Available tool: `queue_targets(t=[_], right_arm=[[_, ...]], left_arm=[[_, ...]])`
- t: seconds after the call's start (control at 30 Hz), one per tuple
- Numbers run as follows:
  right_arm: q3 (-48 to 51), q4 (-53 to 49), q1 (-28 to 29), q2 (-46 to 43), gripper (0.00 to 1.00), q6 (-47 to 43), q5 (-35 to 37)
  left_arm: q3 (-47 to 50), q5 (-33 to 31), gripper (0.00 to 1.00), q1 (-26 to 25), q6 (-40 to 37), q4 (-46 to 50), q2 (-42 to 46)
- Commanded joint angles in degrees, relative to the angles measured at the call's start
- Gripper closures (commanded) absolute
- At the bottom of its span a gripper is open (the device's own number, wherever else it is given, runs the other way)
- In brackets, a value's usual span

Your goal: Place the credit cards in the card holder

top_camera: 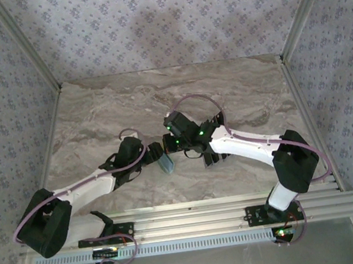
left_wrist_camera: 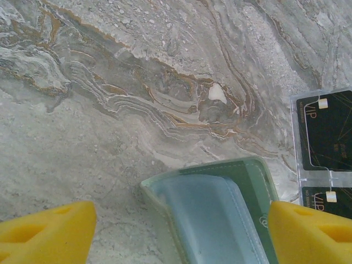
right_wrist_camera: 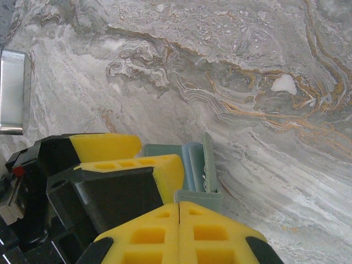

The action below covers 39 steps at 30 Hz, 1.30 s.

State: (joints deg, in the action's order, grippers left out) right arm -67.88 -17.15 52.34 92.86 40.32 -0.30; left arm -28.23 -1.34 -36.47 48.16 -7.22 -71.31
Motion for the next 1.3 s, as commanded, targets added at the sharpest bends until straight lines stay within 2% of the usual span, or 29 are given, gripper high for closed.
queue_targets(t=[0.0, 0.3, 0.5, 0.8, 1.27], right_arm=[[2.4, 0.1, -1.1, -1.1, 1.00, 1.2, 0.4], [6.9, 2.3, -2.5, 0.5, 1.00, 2.6, 0.0], [6.4, 2.6, -2.2, -0.3, 1.00, 2.9, -0.6], [1.6, 0.5, -0.1, -2.0, 1.00, 2.4, -0.2], [1.0, 0.5, 0.6, -1.6, 1.00, 2.7, -0.1]], left_arm=[[2.5, -2.4, 0.18, -0.4, 1.3, 0.0, 3.4], [8.4, -6.6, 0.19, -0.5, 3.4, 2.5, 10.3], [8.9, -6.7, 0.18, -0.5, 3.3, 2.7, 11.9], [5.4, -4.5, 0.17, -0.4, 1.9, 2.5, 10.2], [3.5, -2.9, 0.16, -0.6, 2.1, 0.4, 7.8]])
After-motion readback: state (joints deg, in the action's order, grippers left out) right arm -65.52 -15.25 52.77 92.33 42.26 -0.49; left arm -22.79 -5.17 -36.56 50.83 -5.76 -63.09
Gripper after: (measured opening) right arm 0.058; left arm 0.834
